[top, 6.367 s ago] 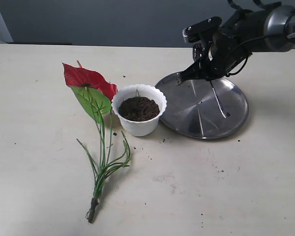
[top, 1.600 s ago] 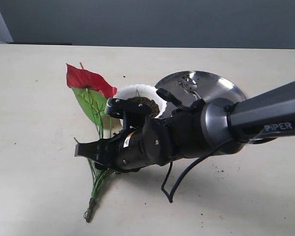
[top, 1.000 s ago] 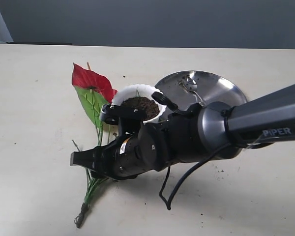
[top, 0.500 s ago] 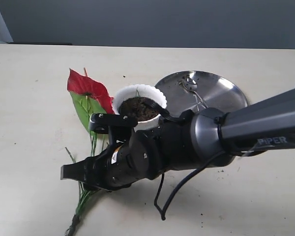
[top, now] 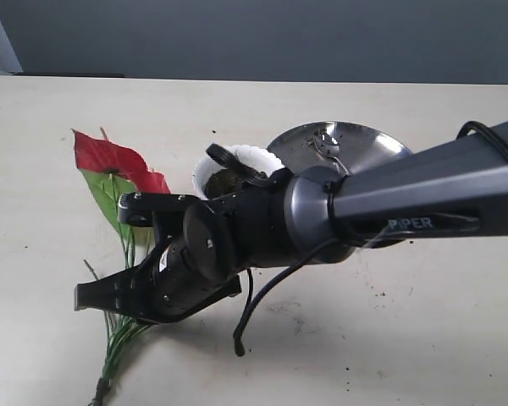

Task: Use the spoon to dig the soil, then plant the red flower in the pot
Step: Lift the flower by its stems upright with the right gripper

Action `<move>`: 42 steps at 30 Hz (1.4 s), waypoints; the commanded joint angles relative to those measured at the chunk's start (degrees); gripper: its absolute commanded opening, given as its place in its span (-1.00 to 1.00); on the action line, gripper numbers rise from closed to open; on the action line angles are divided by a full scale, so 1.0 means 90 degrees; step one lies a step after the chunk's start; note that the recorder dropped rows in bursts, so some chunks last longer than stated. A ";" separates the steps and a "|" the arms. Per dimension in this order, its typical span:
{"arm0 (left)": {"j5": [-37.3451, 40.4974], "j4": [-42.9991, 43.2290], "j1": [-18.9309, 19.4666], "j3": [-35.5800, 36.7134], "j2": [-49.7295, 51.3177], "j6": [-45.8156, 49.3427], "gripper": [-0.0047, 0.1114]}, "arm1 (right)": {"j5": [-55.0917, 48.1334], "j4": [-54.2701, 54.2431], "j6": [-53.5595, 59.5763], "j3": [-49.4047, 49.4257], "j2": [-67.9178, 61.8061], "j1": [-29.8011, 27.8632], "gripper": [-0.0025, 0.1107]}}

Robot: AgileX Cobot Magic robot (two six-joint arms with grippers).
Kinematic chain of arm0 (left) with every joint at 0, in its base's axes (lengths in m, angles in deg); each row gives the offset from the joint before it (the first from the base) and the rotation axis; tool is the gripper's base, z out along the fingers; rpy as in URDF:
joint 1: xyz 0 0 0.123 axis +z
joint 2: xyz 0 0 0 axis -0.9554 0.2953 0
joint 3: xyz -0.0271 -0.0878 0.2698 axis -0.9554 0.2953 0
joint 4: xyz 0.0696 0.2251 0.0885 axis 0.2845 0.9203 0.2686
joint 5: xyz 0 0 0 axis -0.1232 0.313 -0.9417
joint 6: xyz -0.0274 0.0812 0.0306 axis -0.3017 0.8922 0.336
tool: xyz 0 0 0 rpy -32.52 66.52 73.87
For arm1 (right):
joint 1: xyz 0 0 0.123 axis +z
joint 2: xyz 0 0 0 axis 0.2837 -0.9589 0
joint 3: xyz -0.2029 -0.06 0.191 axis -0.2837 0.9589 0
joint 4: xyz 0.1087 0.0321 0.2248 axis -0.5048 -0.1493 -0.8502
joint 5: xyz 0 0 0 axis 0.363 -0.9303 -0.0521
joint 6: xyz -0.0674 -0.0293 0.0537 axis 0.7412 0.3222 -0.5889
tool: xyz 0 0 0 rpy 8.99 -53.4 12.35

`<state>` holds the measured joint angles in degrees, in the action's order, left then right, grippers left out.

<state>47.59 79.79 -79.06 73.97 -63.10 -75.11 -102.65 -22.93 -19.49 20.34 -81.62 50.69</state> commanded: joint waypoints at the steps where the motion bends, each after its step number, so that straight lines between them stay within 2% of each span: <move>1: 0.0005 0.0036 -0.0018 0.0002 -0.0034 -0.0024 -0.91 | -0.0202 0.0234 0.0044 -0.0023 0.0195 0.0026 -0.97; 12: 0.0005 0.0036 -0.0018 0.0002 -0.0034 -0.0024 -0.91 | -0.0146 0.0534 0.0044 -0.0023 0.0791 0.0026 -0.97; 18: 0.0005 0.0036 -0.0018 0.0002 -0.0034 -0.0024 -0.91 | -0.0503 0.0924 0.0044 -0.0023 0.0763 0.0026 -0.94; 20: 0.0005 0.0036 -0.0018 0.0002 -0.0034 -0.0024 -0.91 | -0.0401 0.1024 0.0044 -0.0042 0.0763 0.0026 -0.78; 23: 0.0005 0.0036 -0.0018 0.0002 -0.0034 -0.0024 -0.91 | -0.0212 0.0962 0.0044 -0.0176 0.0753 0.0026 -0.30; 25: 0.0005 0.0036 -0.0018 0.0002 -0.0034 -0.0024 -0.91 | -0.0196 0.0961 0.0044 -0.0313 0.0672 0.0026 -0.06; 26: 0.0005 0.0036 -0.0018 0.0002 -0.0034 -0.0024 -0.91 | -0.0179 0.0961 0.0029 -0.0358 0.0599 0.0026 -0.04; 39: 0.0005 0.0036 -0.0018 0.0002 -0.0034 -0.0024 -0.91 | -0.0210 0.0864 -0.0188 -0.0700 -0.0450 0.0015 -0.06; 40: 0.0005 0.0036 -0.0018 0.0002 -0.0034 -0.0024 -0.91 | -0.0223 0.0836 -0.0188 -0.0700 -0.0490 0.0015 -0.11; 41: 0.0005 0.0036 -0.0018 0.0002 -0.0034 -0.0024 -0.91 | -0.0223 0.0788 -0.0188 -0.0700 -0.0514 0.0015 -0.31; 42: 0.0005 0.0036 -0.0018 0.0002 -0.0034 -0.0024 -0.91 | -0.0223 0.0774 -0.0188 -0.0700 -0.0514 0.0015 -0.41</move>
<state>47.59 79.79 -79.06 73.97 -63.10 -75.11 -104.50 -15.47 -21.11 14.25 -86.04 50.69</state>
